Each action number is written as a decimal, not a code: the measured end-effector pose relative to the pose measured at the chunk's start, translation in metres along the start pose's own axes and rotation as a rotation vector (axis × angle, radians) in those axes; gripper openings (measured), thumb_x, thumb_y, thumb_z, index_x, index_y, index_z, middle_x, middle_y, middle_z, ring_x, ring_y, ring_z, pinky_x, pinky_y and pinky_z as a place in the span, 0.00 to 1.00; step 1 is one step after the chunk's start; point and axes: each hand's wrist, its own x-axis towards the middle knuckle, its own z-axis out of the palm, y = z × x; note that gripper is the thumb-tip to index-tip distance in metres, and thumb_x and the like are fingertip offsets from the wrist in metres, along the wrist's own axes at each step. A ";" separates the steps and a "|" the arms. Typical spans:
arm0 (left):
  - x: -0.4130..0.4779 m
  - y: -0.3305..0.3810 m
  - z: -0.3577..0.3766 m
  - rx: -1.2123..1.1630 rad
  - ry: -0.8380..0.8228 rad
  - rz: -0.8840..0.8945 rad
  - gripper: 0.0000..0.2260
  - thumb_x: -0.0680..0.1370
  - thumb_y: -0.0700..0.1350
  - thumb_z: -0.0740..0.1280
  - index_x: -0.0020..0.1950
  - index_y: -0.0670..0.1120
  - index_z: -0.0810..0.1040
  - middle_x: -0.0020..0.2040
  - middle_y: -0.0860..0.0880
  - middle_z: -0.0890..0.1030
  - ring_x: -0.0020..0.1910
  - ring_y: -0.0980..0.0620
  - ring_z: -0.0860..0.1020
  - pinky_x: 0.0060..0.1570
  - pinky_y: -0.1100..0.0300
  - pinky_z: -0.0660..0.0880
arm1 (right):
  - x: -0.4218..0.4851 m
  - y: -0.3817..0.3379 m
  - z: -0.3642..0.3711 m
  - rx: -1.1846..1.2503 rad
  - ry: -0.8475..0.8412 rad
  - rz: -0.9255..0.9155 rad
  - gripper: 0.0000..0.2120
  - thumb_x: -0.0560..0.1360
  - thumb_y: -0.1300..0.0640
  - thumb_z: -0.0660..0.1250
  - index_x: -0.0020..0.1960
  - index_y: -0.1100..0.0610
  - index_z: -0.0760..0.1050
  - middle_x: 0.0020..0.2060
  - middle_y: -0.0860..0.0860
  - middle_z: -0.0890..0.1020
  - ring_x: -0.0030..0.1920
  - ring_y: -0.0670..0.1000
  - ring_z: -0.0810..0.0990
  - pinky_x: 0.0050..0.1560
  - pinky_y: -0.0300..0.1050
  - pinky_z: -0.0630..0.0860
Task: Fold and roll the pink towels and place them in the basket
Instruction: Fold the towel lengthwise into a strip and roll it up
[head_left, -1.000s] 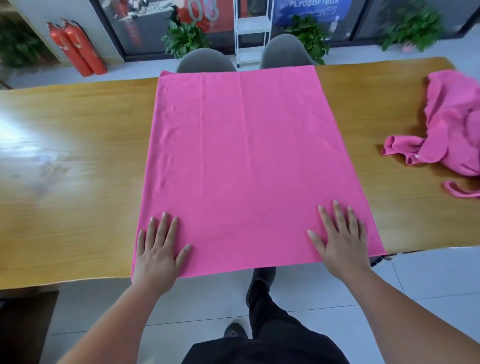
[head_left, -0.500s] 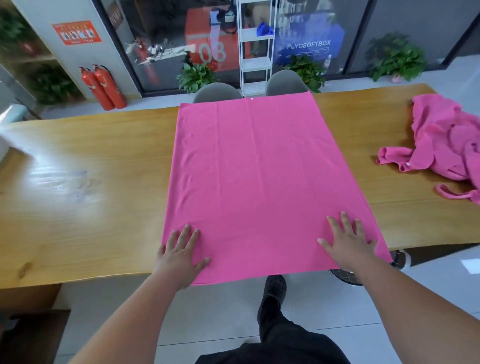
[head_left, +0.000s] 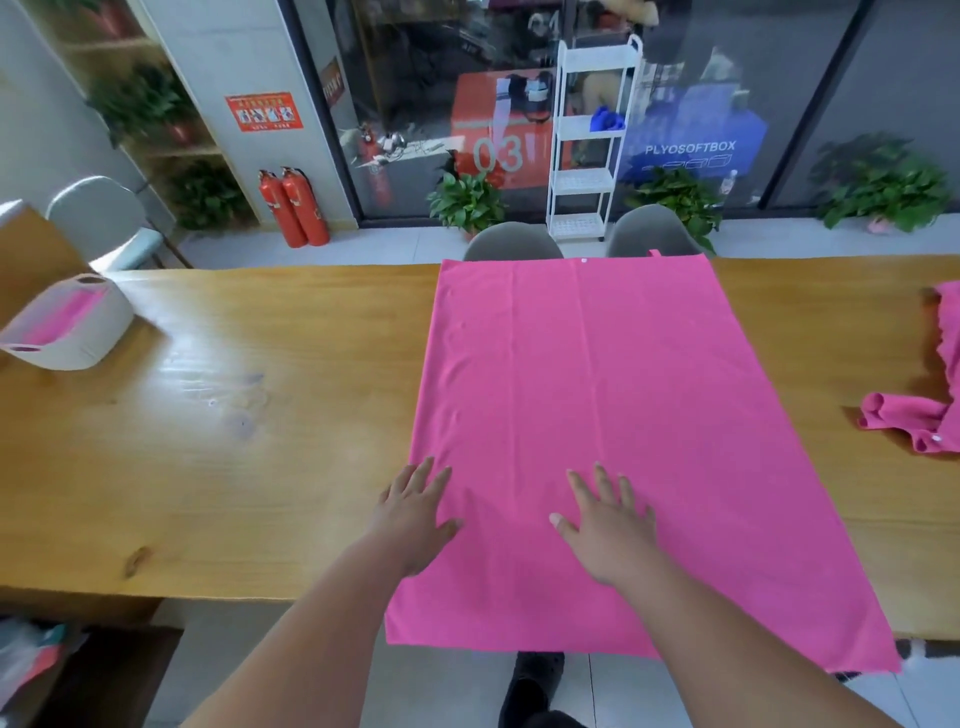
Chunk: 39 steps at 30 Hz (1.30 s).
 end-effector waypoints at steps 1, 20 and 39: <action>0.009 -0.003 -0.006 -0.011 -0.008 -0.006 0.37 0.84 0.64 0.59 0.87 0.55 0.45 0.87 0.51 0.42 0.86 0.46 0.43 0.83 0.44 0.52 | 0.011 -0.013 -0.002 0.002 0.002 -0.013 0.37 0.83 0.30 0.50 0.85 0.40 0.39 0.85 0.50 0.37 0.84 0.61 0.38 0.80 0.73 0.46; 0.120 -0.077 -0.065 0.006 -0.095 0.111 0.37 0.84 0.59 0.64 0.87 0.55 0.47 0.87 0.52 0.43 0.85 0.43 0.44 0.82 0.41 0.55 | 0.085 -0.173 0.006 -0.047 0.027 -0.117 0.36 0.84 0.32 0.49 0.86 0.47 0.44 0.85 0.55 0.40 0.84 0.61 0.39 0.82 0.67 0.44; 0.178 -0.160 -0.073 0.017 -0.117 0.430 0.35 0.83 0.61 0.63 0.86 0.56 0.52 0.87 0.50 0.45 0.85 0.41 0.47 0.81 0.42 0.57 | 0.069 -0.284 0.059 -0.034 0.143 0.192 0.37 0.82 0.37 0.63 0.84 0.48 0.52 0.85 0.56 0.49 0.84 0.62 0.49 0.81 0.62 0.57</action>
